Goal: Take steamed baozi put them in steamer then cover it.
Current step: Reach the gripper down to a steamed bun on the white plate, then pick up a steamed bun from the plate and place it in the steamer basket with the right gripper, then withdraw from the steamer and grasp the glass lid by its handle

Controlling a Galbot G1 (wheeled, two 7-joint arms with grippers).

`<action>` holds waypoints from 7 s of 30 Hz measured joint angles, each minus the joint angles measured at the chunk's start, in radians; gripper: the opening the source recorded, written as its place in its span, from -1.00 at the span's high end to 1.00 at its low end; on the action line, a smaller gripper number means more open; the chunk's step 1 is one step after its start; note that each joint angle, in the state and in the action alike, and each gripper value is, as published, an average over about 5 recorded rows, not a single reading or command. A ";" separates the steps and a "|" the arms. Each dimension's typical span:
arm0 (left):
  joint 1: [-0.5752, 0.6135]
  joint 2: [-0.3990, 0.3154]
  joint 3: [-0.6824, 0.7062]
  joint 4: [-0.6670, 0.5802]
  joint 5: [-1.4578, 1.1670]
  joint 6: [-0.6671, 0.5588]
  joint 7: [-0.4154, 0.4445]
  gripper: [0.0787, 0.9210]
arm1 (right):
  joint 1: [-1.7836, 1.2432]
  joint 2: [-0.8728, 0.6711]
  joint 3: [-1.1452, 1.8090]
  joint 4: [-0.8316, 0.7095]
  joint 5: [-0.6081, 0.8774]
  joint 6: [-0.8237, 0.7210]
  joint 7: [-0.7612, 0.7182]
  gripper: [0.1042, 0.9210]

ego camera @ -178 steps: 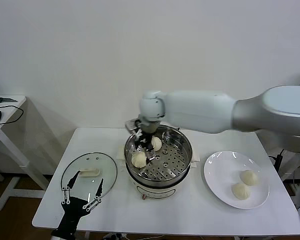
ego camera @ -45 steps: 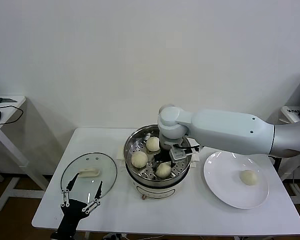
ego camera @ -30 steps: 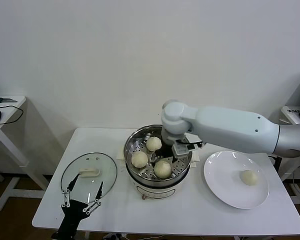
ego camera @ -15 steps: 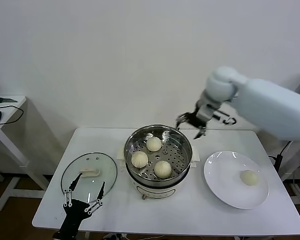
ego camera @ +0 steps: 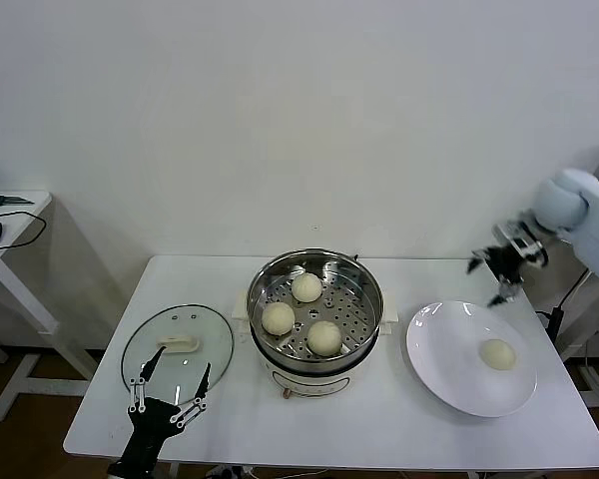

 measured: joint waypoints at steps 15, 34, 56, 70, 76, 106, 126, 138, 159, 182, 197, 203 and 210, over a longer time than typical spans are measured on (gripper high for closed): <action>0.009 -0.003 -0.011 -0.001 0.002 0.000 0.000 -0.77 | -0.265 -0.027 0.147 -0.057 -0.054 -0.056 0.084 -0.76; 0.015 -0.007 -0.016 -0.007 0.004 -0.003 -0.001 -0.77 | -0.352 -0.006 0.216 -0.087 -0.076 -0.062 0.145 -0.42; 0.009 -0.003 -0.009 -0.011 0.003 -0.006 -0.003 -0.77 | 0.117 0.040 -0.077 0.094 0.145 -0.100 -0.002 -0.32; 0.003 -0.004 0.002 -0.016 0.003 -0.006 -0.003 -0.77 | 0.428 0.295 -0.374 0.175 0.417 -0.230 0.002 -0.31; 0.000 -0.007 0.000 -0.016 0.003 -0.006 -0.004 -0.77 | 0.458 0.387 -0.453 0.187 0.451 -0.266 0.031 -0.30; 0.000 -0.014 -0.007 0.000 0.002 -0.015 -0.007 -0.77 | 0.386 0.541 -0.579 0.158 0.437 -0.317 0.146 -0.38; 0.000 -0.006 -0.003 0.000 0.003 -0.014 -0.013 -0.77 | 0.394 0.528 -0.570 0.188 0.412 -0.307 0.138 -0.76; -0.019 0.007 -0.004 0.000 0.029 0.002 -0.022 -0.77 | 0.373 0.377 -0.399 0.296 0.473 -0.240 0.253 -0.76; -0.165 0.036 0.001 0.059 0.184 0.049 -0.091 -0.77 | -0.475 0.119 0.535 0.454 0.525 0.142 1.264 -0.76; -0.294 0.059 -0.019 0.320 0.673 0.104 -0.216 -0.77 | -1.413 0.486 1.381 0.450 0.407 0.395 1.437 -0.76; -0.353 0.045 0.002 0.493 1.006 0.121 -0.318 -0.77 | -1.533 0.613 1.460 0.448 0.356 0.417 1.441 -0.76; -0.388 0.038 0.006 0.547 1.091 0.123 -0.351 -0.77 | -1.555 0.636 1.471 0.446 0.344 0.421 1.438 -0.76; -0.429 0.036 0.015 0.596 1.139 0.133 -0.368 -0.77 | -1.571 0.657 1.479 0.445 0.329 0.425 1.434 -0.76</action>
